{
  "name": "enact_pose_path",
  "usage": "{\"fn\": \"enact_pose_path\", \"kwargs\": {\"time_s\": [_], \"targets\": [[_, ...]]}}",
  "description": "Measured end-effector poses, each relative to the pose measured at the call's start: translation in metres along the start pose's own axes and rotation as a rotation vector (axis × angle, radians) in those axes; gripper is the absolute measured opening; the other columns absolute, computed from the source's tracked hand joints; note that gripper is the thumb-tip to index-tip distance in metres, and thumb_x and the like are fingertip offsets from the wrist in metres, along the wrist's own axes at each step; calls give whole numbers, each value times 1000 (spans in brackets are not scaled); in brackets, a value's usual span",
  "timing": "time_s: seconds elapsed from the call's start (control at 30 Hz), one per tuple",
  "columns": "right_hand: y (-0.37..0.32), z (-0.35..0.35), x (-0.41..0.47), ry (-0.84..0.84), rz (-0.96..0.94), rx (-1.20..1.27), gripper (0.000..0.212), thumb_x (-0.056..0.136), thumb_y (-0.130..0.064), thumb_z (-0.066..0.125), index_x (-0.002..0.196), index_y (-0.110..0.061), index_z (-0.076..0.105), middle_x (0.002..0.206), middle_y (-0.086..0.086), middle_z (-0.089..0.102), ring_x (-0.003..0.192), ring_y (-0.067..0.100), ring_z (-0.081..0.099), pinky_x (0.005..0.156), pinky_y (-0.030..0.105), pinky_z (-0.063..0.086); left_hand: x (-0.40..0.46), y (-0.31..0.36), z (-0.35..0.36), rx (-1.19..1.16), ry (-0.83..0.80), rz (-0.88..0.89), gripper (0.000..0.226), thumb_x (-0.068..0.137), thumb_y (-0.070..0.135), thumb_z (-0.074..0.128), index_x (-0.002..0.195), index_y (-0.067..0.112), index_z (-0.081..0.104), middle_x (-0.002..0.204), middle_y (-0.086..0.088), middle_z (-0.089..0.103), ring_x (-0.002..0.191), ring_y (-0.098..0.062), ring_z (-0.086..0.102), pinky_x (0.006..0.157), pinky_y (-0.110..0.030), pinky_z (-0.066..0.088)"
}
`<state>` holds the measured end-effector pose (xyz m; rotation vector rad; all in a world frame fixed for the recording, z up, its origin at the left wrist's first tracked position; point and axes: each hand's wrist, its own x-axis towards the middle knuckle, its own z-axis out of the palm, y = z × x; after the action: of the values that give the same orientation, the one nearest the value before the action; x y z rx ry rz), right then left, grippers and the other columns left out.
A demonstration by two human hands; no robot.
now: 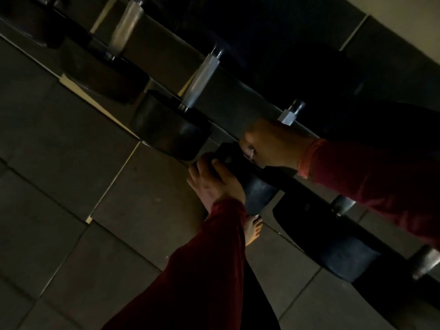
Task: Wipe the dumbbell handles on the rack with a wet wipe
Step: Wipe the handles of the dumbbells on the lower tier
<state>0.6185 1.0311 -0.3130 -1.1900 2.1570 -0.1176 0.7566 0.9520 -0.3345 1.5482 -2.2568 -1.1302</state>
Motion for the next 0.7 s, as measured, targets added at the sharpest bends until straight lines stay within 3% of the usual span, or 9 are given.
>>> {"fn": "enact_pose_path", "kwargs": {"time_s": [0.1, 0.2, 0.27, 0.43, 0.5, 0.6, 0.7], "targets": [[-6, -5, 11, -3, 79, -7, 18, 81, -1, 62, 68, -14, 63, 67, 7, 60, 67, 26, 62, 55, 22, 37, -2, -1, 1, 5, -24, -11, 38, 91, 31, 41, 115, 14, 65, 116, -9, 56, 94, -13, 35, 89, -35, 37], [-8, -8, 20, -37, 130, 91, 32, 79, 1, 61, 55, -16, 49, 57, 3, 48, 62, 26, 57, 47, 20, 32, 0, 0, 1, 4, -6, 4, 35, 90, 29, 43, 113, 14, 66, 114, -10, 57, 94, -19, 41, 89, -36, 38], [-3, 0, 17, 1, 133, 170, 35, 75, 2, 63, 53, -18, 45, 60, 3, 53, 62, 25, 58, 50, 21, 38, -1, -1, 2, 7, -9, -11, 36, 90, 29, 43, 114, 14, 65, 116, -10, 57, 93, -17, 38, 87, -31, 34], [0, 20, -24, 273, 196, 429, 16, 74, 0, 68, 70, -14, 71, 72, -1, 69, 71, 15, 68, 66, 27, 57, -1, -1, 1, 5, -18, -33, 37, 92, 31, 41, 116, 15, 64, 118, -8, 56, 93, -12, 34, 88, -32, 35], [-5, 25, -37, 338, 311, 511, 12, 76, -2, 72, 71, -14, 71, 76, 0, 71, 74, 13, 68, 67, 23, 54, -2, -1, 1, 1, -13, -27, 37, 91, 30, 41, 114, 14, 65, 117, -9, 56, 92, -13, 34, 87, -32, 34], [-11, 39, -44, 373, 554, 593, 24, 76, -11, 78, 62, -23, 63, 71, -8, 65, 72, 9, 63, 61, 10, 42, -1, -1, 1, 5, -11, -27, 36, 92, 30, 41, 114, 15, 65, 116, -8, 56, 92, -14, 36, 87, -34, 37], [-11, 47, -41, 374, 731, 698, 17, 78, -17, 77, 65, -8, 71, 70, -2, 71, 63, 10, 64, 47, 7, 38, -2, -2, 2, -1, -8, -31, 35, 92, 29, 42, 114, 15, 65, 115, -9, 57, 93, -12, 35, 85, -28, 31]]}}
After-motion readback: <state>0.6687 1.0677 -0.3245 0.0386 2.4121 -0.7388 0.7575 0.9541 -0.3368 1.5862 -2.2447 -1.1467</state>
